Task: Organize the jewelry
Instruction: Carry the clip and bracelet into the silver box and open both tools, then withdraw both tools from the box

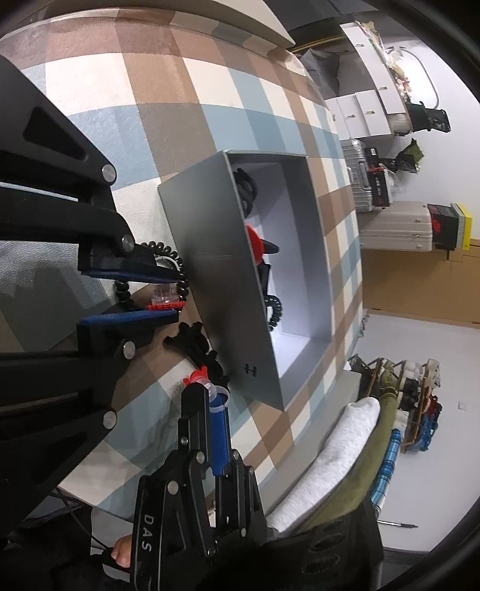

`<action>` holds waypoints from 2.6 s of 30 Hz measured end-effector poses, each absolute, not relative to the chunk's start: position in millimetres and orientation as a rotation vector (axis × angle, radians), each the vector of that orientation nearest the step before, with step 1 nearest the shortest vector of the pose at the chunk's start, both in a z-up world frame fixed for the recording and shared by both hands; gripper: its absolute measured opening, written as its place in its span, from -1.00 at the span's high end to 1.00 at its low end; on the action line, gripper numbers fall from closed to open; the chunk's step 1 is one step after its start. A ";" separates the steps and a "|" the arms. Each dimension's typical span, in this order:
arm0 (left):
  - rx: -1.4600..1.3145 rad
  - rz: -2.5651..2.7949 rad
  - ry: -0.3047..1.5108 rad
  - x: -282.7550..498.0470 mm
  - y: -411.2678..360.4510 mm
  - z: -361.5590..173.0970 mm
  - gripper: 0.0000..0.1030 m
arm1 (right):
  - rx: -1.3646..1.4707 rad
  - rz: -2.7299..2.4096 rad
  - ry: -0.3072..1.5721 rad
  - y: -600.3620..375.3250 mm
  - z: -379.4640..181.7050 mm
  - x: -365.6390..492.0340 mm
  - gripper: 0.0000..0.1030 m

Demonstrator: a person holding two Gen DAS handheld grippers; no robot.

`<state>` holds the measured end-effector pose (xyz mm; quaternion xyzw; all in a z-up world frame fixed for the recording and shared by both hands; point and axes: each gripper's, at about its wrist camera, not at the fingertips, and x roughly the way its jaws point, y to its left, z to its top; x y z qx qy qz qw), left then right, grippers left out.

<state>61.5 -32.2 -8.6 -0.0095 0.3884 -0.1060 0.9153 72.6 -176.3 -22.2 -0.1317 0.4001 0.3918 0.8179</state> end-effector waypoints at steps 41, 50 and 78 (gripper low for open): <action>-0.119 -0.125 0.622 90.7 -4.9 31.8 0.82 | -0.011 0.822 0.694 -187.5 21.7 106.3 0.69; -0.117 -0.097 0.665 105.1 -4.0 19.2 0.82 | -0.034 0.808 0.717 -174.9 15.0 115.7 0.69; -0.089 -0.081 0.731 107.8 -8.6 14.2 0.66 | -0.070 0.792 0.737 -166.6 7.2 119.6 0.62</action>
